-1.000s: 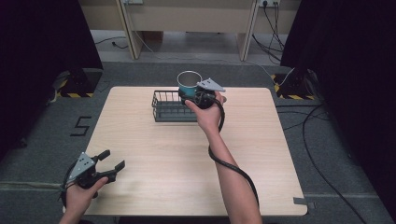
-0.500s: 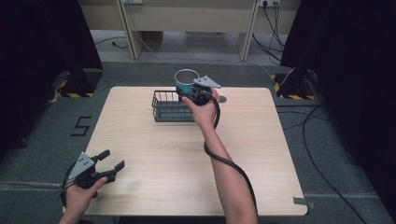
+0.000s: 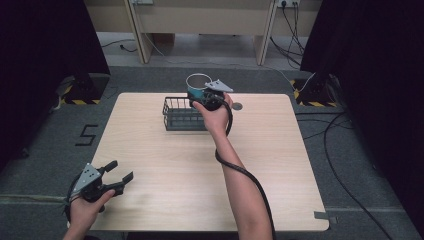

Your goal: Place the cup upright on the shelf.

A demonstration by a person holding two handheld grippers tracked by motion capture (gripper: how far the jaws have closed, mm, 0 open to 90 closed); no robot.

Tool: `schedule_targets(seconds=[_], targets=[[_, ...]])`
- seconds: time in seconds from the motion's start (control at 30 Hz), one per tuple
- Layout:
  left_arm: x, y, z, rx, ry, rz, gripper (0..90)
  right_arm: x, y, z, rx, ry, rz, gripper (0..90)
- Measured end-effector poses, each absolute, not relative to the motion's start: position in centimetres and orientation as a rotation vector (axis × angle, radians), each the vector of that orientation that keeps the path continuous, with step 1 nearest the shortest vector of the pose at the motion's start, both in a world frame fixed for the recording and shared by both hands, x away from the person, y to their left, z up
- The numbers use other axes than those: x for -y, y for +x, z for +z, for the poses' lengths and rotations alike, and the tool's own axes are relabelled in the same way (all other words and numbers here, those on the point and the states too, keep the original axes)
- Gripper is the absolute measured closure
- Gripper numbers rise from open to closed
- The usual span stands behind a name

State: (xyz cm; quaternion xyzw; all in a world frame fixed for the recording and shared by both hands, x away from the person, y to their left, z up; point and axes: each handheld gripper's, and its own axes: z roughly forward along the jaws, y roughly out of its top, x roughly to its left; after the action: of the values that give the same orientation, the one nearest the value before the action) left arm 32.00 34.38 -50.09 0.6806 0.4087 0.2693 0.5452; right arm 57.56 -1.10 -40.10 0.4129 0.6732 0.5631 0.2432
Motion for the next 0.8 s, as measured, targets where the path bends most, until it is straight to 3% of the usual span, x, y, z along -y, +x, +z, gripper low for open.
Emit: schedule_targets(seconds=[0.8], targets=[[-34.4, 32.1, -50.1, -0.971, 1.615, 0.637, 19.2, 0.1, 58.7, -41.4, -1.875, 1.161, 1.458, 17.7]])
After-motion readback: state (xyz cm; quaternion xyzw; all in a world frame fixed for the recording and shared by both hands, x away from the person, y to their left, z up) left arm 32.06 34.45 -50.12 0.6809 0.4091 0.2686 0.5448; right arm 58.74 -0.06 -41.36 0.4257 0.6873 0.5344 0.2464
